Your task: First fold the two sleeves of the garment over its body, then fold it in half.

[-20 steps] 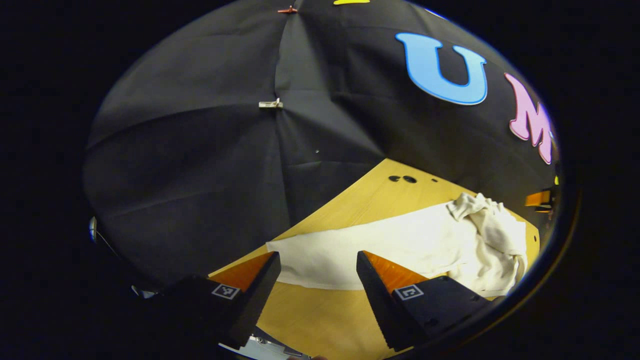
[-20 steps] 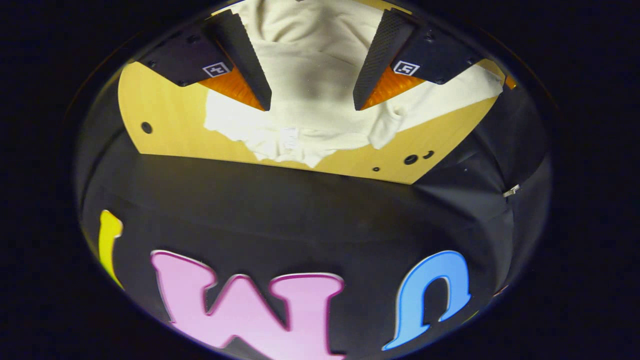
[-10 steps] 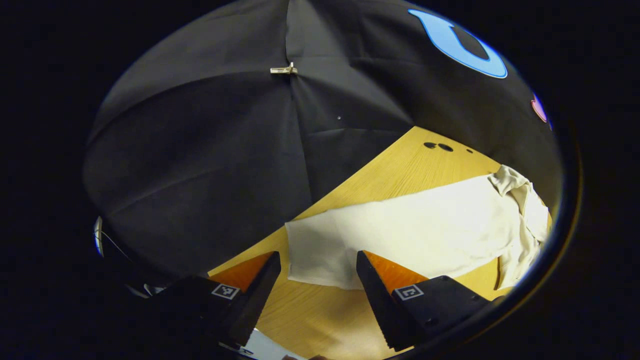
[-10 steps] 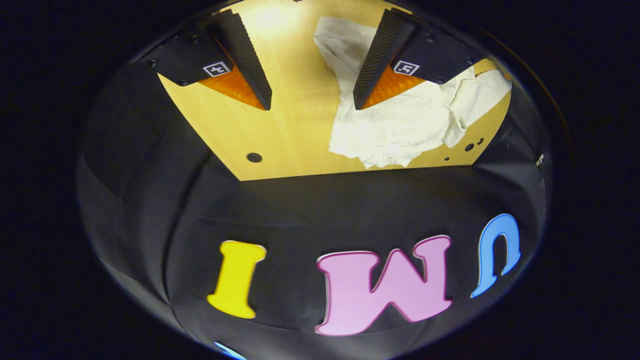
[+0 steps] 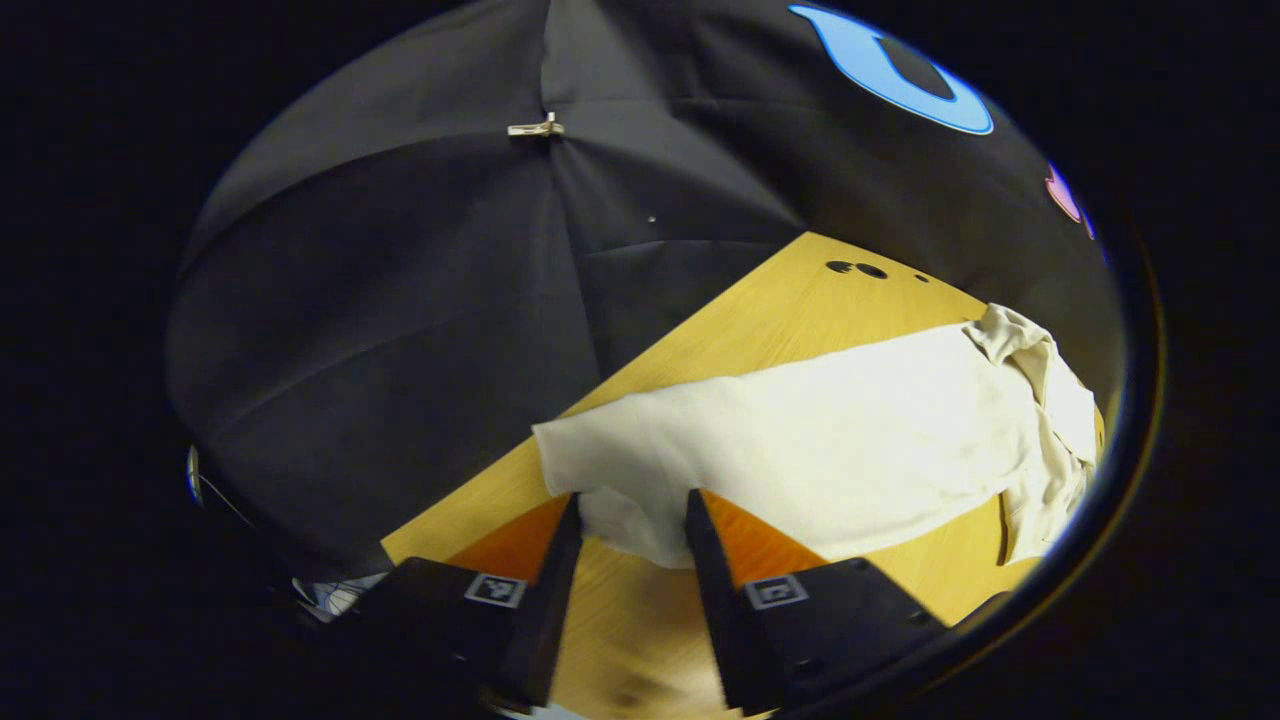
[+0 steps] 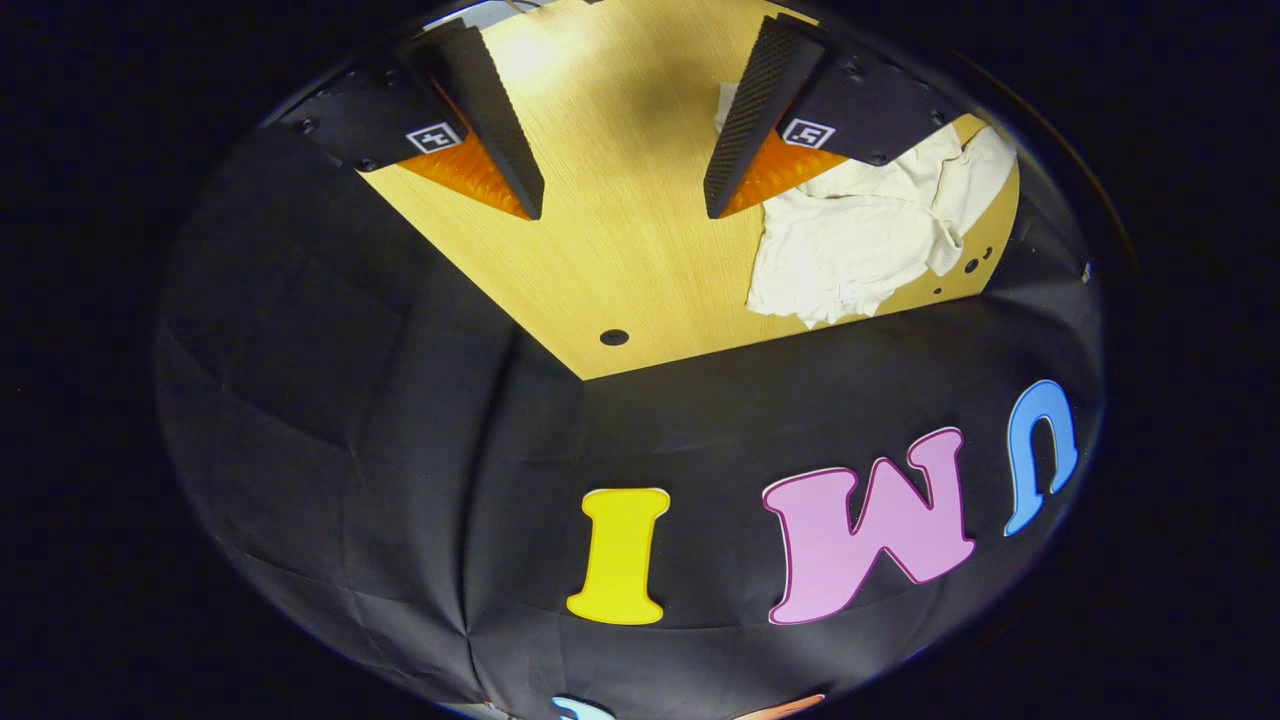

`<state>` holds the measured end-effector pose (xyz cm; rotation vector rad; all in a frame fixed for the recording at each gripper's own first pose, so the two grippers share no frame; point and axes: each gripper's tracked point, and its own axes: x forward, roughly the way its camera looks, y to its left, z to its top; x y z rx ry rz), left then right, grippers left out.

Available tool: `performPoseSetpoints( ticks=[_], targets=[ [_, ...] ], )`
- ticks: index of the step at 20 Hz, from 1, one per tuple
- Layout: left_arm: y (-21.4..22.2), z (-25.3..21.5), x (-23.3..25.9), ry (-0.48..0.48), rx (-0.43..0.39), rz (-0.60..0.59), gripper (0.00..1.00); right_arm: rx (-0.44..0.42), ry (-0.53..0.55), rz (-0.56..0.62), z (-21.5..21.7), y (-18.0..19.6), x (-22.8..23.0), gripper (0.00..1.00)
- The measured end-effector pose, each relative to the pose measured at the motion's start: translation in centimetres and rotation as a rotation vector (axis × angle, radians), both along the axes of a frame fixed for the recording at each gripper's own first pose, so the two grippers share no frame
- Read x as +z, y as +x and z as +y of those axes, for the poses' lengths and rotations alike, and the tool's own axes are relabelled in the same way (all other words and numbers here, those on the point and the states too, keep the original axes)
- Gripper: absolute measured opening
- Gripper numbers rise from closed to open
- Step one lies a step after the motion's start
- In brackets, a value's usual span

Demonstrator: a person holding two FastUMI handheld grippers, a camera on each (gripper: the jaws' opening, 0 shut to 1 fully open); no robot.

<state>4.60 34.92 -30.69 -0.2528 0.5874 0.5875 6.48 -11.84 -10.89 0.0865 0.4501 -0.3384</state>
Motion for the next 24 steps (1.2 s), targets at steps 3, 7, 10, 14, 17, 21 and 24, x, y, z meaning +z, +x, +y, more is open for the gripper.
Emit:
performPoseSetpoints(
  ticks=[3,7,10,14,17,21,24],
  targets=[
    [0.5,-0.4,0.3,0.029,-0.029,0.005,0.38,0.023,-0.002,0.009,0.4,0.0,-0.9,0.99],
    [1.0,-0.6,0.7,0.073,-0.049,0.045,0.17,0.066,-0.013,0.04,0.9,0.7,-2.0,0.99],
    [1.2,-0.7,1.0,0.062,-0.052,0.069,0.07,0.078,-0.002,0.037,1.0,1.1,-1.9,0.99],
    [1.4,-0.7,1.9,-0.015,-0.019,0.05,0.06,0.072,0.008,0.047,0.2,1.7,-2.2,0.99],
    [2.0,-0.9,4.2,-0.028,0.002,0.019,0.06,0.064,0.014,0.042,-0.5,1.9,-2.4,0.99],
    [5.4,-1.9,8.9,0.017,-0.035,-0.038,0.06,0.041,0.015,0.04,-2.4,2.0,-2.8,0.99],
    [9.6,-3.7,13.0,0.034,-0.067,-0.098,0.06,0.024,0.044,0.05,-3.4,1.4,-3.7,0.99]
  ],
)
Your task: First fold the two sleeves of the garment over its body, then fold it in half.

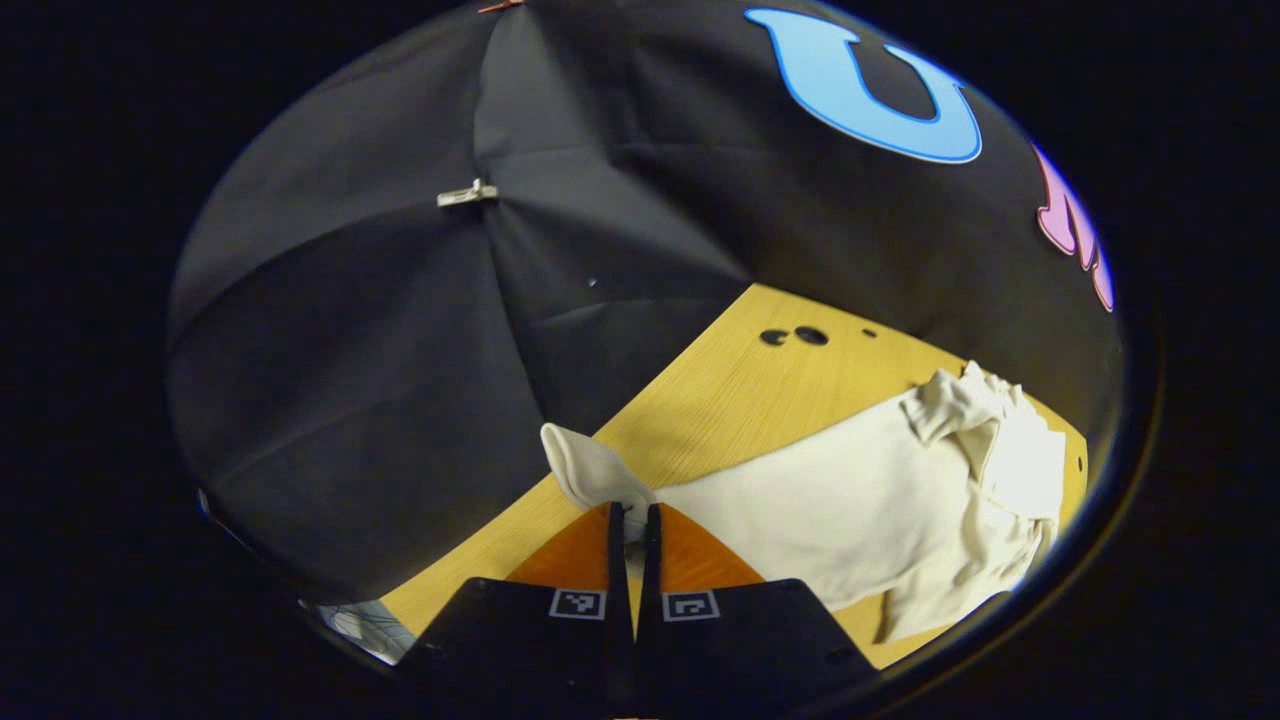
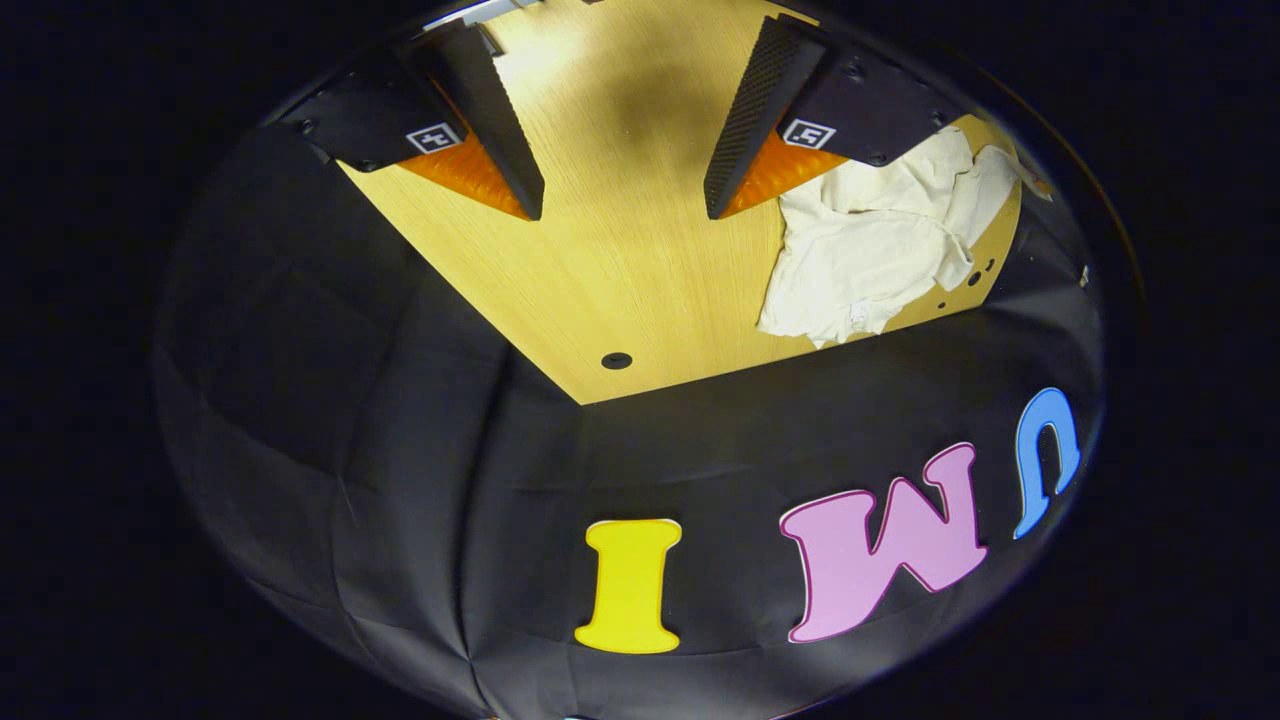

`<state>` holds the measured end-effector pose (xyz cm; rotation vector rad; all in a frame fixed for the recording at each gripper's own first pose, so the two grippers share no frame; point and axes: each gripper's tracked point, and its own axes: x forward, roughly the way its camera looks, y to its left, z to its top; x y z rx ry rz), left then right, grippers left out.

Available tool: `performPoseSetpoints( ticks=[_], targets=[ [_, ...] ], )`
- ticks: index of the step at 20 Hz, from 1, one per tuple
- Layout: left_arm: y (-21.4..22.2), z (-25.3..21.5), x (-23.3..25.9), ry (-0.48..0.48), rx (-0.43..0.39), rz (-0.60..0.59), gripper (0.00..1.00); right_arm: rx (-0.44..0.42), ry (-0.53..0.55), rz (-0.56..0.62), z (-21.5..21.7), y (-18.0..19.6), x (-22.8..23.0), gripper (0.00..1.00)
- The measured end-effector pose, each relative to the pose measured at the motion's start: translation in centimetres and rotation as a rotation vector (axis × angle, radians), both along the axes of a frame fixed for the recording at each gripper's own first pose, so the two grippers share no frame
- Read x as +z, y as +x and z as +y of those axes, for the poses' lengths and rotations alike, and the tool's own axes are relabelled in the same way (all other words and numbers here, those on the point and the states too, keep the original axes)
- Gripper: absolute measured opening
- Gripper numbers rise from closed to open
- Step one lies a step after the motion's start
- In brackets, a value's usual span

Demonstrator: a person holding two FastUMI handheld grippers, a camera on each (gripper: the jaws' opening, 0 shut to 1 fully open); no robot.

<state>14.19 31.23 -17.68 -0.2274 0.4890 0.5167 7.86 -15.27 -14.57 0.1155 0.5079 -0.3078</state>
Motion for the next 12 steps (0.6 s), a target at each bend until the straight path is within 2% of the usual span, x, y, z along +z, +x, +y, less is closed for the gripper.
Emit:
performPoseSetpoints(
  ticks=[6,12],
  targets=[
    [9.8,-5.2,7.4,0.025,-0.102,-0.109,0.06,-0.022,0.009,0.03,-1.4,-1.7,-2.0,0.99],
    [19.5,-16.1,14.3,0.088,-0.295,-0.226,0.06,-0.025,0.034,0.058,-2.5,-2.7,-3.4,0.99]
  ],
)
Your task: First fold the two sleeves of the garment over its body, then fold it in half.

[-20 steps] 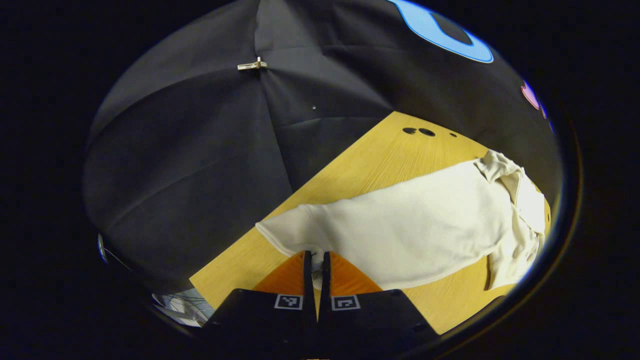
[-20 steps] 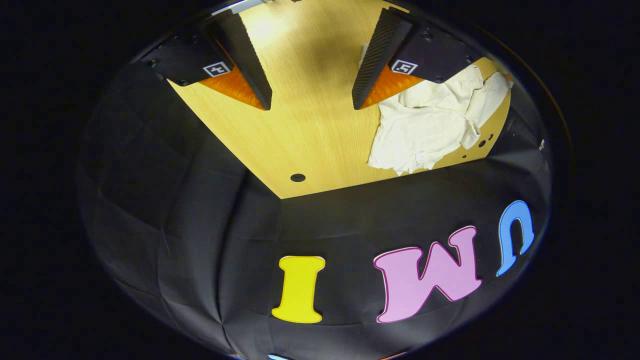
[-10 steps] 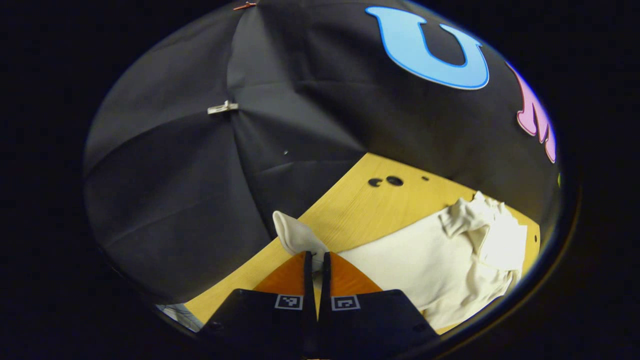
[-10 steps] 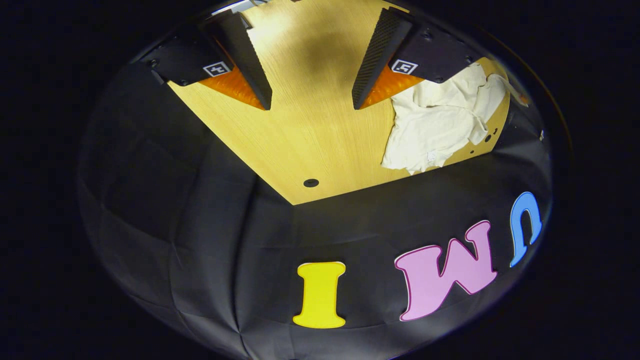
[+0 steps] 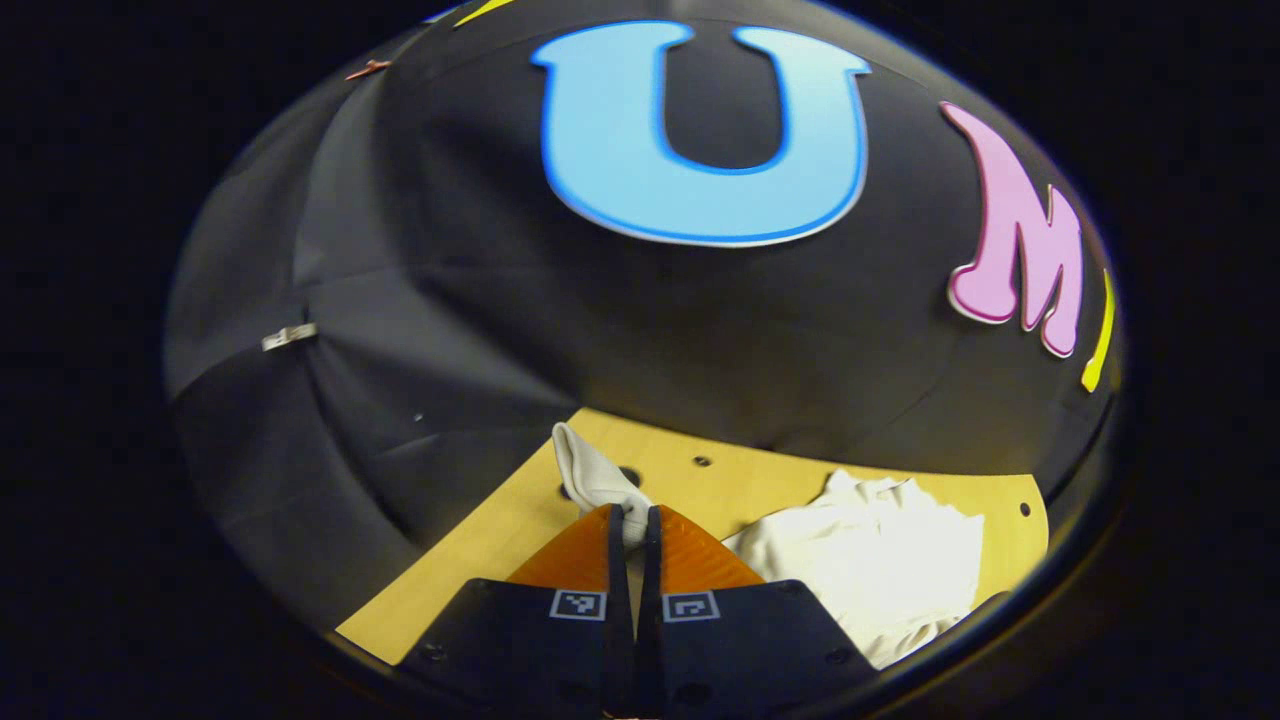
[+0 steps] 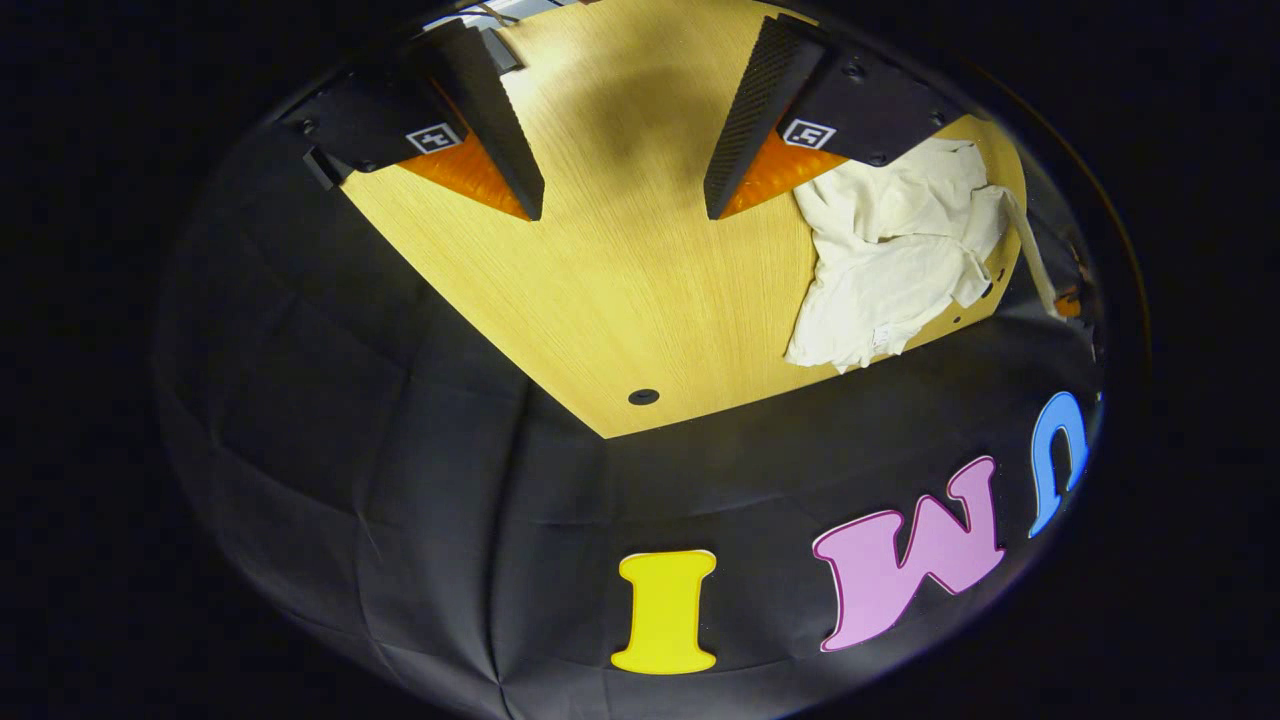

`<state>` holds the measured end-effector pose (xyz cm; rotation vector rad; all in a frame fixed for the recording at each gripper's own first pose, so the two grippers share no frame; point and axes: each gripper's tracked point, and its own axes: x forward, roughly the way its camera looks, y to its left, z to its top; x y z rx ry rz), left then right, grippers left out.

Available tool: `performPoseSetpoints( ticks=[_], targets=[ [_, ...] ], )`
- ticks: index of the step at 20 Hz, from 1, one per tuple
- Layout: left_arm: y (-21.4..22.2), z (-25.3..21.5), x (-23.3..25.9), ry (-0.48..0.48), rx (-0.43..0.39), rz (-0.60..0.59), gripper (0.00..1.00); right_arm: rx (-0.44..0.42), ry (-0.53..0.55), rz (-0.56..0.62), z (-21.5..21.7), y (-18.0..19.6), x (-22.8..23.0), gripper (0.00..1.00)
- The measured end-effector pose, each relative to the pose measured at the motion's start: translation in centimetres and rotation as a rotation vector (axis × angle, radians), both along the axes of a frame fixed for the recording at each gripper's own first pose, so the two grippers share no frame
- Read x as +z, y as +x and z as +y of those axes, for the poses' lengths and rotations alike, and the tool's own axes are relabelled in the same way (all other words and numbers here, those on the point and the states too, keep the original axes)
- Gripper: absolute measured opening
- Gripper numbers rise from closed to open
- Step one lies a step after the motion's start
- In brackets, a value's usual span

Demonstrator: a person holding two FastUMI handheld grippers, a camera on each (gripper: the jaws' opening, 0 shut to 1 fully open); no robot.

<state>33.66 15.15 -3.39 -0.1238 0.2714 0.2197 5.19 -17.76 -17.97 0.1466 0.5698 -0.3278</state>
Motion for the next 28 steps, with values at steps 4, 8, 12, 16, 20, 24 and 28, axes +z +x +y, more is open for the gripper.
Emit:
performPoseSetpoints(
  ticks=[4,8,12,16,20,24,28],
  targets=[
    [3.5,-9.6,2.2,0.057,-0.162,-0.049,0.06,-0.004,0.018,0.01,-0.4,0.3,-0.7,0.99],
    [5.7,-20.7,1.8,0.068,-0.328,-0.045,0.06,-0.001,0.024,0.023,-0.7,0.7,-1.2,0.99],
    [6.0,-30.7,-0.3,0.091,-0.5,-0.018,0.06,0.005,0.051,0.043,-0.4,0.8,-2.2,0.99],
    [5.3,-38.2,-3.4,0.059,-0.606,0.049,0.06,0.004,0.08,0.048,-0.1,0.9,-2.6,0.99],
    [4.9,-41.4,-6.5,0.038,-0.635,0.123,0.02,0.024,0.068,0.066,0.0,1.2,-3.2,0.99],
    [3.4,-44.1,-6.8,-0.019,-0.7,0.121,0.37,0.054,0.072,0.08,1.4,1.7,-3.7,0.99],
    [0.8,-39.4,-7.7,0.026,-0.657,0.112,0.99,0.102,0.094,0.082,4.1,2.7,-4.1,0.99]
  ],
)
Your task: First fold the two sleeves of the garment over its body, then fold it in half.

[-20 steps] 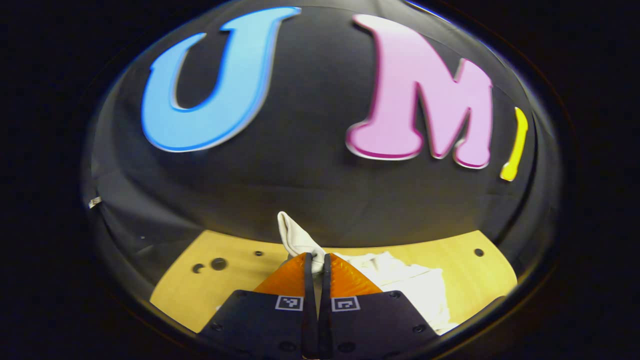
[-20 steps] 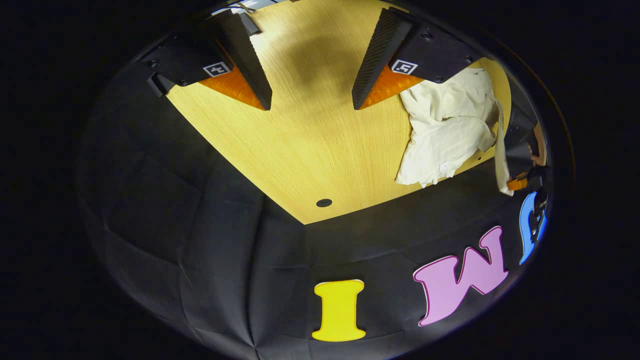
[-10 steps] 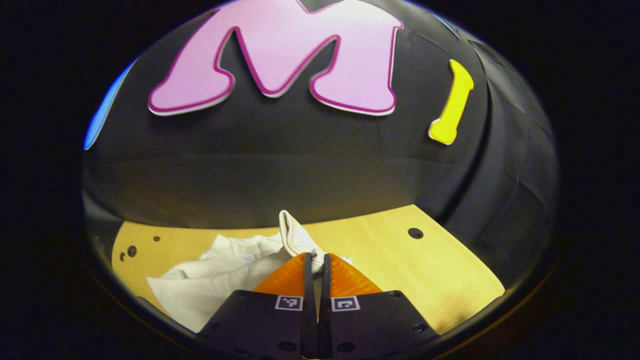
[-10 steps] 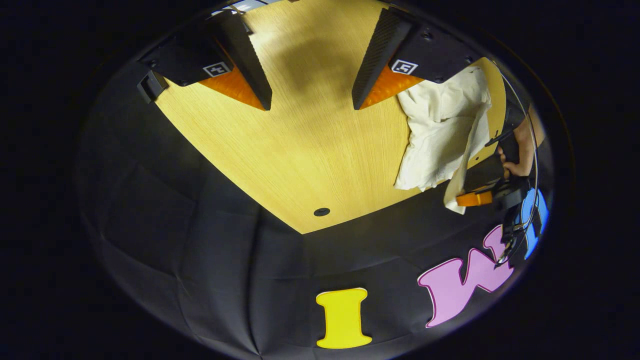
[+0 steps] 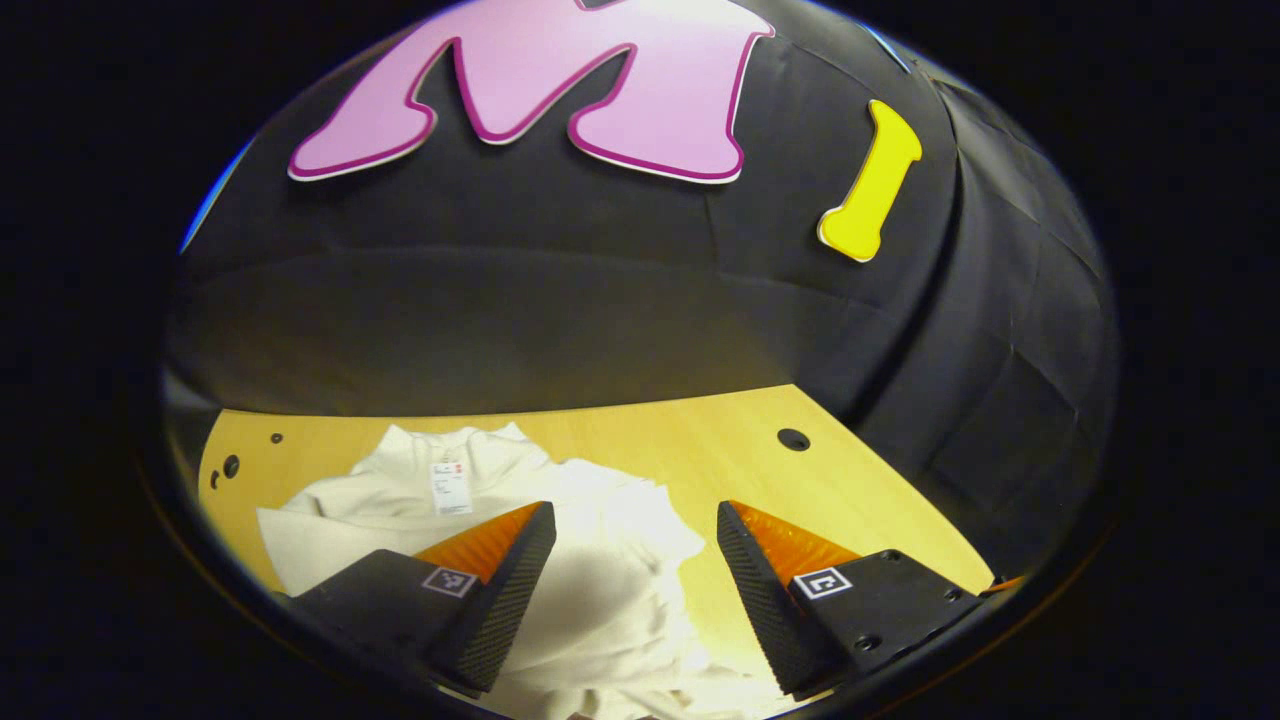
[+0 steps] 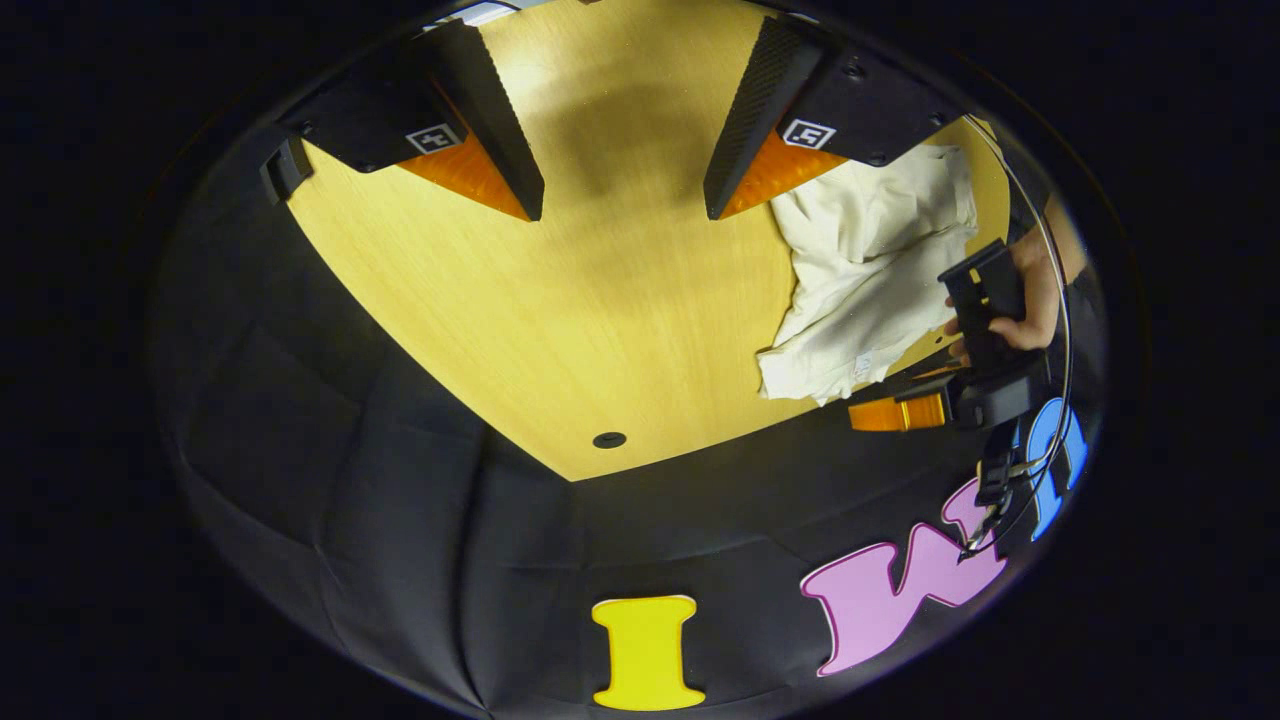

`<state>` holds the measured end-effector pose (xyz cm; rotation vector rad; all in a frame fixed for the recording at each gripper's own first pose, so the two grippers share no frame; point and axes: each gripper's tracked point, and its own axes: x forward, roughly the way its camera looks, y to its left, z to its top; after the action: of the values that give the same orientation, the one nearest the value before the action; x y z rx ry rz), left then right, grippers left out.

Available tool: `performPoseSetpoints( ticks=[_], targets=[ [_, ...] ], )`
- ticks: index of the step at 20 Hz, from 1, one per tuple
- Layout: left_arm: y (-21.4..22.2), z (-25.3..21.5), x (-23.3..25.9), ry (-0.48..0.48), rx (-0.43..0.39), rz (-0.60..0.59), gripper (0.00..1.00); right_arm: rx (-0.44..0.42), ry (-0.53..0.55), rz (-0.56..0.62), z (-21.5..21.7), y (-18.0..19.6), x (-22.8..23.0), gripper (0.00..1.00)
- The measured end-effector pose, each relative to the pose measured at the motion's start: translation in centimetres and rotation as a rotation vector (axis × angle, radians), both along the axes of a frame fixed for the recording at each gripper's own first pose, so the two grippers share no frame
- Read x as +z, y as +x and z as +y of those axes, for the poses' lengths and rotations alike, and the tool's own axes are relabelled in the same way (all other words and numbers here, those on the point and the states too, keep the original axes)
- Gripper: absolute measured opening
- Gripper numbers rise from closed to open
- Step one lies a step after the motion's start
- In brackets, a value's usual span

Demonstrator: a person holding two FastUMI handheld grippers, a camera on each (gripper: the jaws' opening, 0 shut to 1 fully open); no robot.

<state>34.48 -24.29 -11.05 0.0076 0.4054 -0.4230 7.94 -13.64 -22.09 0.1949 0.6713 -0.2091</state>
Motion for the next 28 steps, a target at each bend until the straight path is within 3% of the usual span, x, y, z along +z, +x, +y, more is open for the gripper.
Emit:
performPoseSetpoints(
  ticks=[6,12,13,14,18,28],
  targets=[
    [-6.4,13.5,-3.4,0.105,0.152,0.026,0.99,0.102,0.039,0.017,6.0,1.8,-1.4,0.99],
    [-14.9,25.7,-9.1,0.087,0.341,0.184,0.99,0.202,0.065,0.071,12.3,2.9,-4.3,0.99],
    [-16.0,27.2,-10.0,0.084,0.369,0.206,0.94,0.218,0.062,0.085,13.2,2.8,-4.9,0.99],
    [-17.1,28.1,-10.8,0.083,0.391,0.224,0.98,0.234,0.062,0.099,13.9,2.7,-5.6,0.99],
    [-20.2,32.0,-14.0,0.104,0.439,0.285,0.98,0.265,0.049,0.143,15.9,2.5,-7.8,0.99],
    [-22.0,31.2,-18.1,0.14,0.378,0.358,0.98,0.223,-0.008,0.171,15.7,2.6,-9.6,1.0]
  ],
)
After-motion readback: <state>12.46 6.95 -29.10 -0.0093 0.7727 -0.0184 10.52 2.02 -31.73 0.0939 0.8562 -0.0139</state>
